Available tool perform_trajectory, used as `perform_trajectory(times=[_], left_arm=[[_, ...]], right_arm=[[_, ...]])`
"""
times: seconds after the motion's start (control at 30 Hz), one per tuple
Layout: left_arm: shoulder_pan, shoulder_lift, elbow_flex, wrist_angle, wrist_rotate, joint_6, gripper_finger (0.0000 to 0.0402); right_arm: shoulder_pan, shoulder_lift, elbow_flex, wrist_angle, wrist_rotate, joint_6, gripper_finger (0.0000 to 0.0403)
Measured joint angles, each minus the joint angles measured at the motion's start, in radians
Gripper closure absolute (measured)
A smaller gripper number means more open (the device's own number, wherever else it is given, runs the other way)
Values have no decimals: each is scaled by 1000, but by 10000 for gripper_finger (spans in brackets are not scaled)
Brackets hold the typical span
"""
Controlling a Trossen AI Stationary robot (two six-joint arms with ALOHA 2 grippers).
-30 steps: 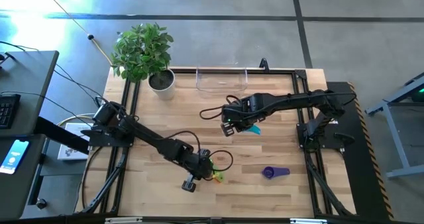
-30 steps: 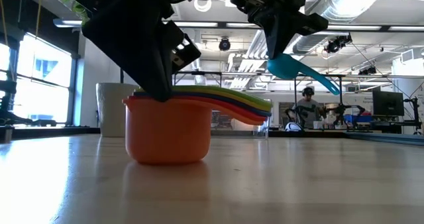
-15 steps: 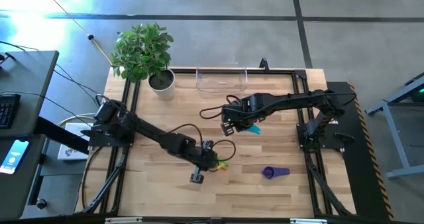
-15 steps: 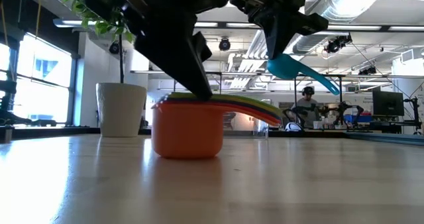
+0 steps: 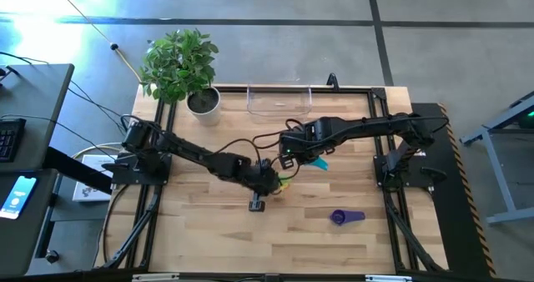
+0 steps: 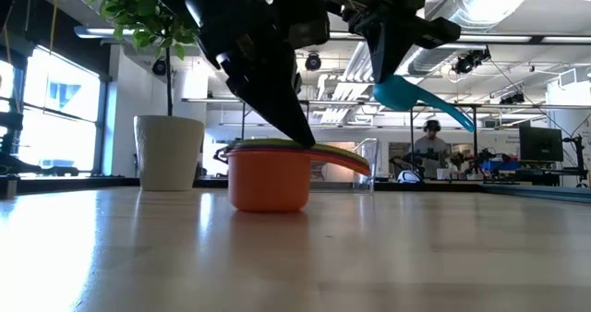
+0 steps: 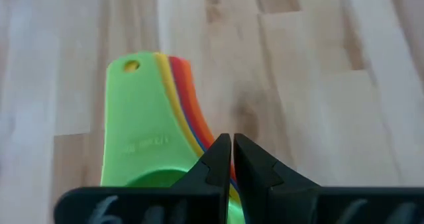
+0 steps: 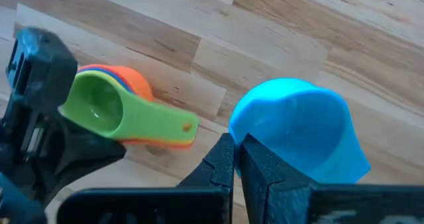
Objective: Nest measuring cups in basket
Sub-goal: Stack the light blue measuring cup on top of the green measuring cup
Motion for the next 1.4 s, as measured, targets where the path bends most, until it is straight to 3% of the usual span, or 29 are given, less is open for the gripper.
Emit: perform_trajectory(times=[0.33, 0.7, 1.0, 1.4], left_arm=[[36, -55, 0, -63, 33, 17, 392], [25, -270, 2, -300, 28, -18, 392], [26, -491, 2, -560, -78, -113, 392], [26, -666, 2, -808, -105, -317, 392]], right_arm=[[0, 0, 0, 8, -3, 14, 402], [0, 0, 1, 165, 21, -128, 402], [1, 0, 2, 359, 43, -328, 402], [1, 4, 32, 422, 43, -454, 403]])
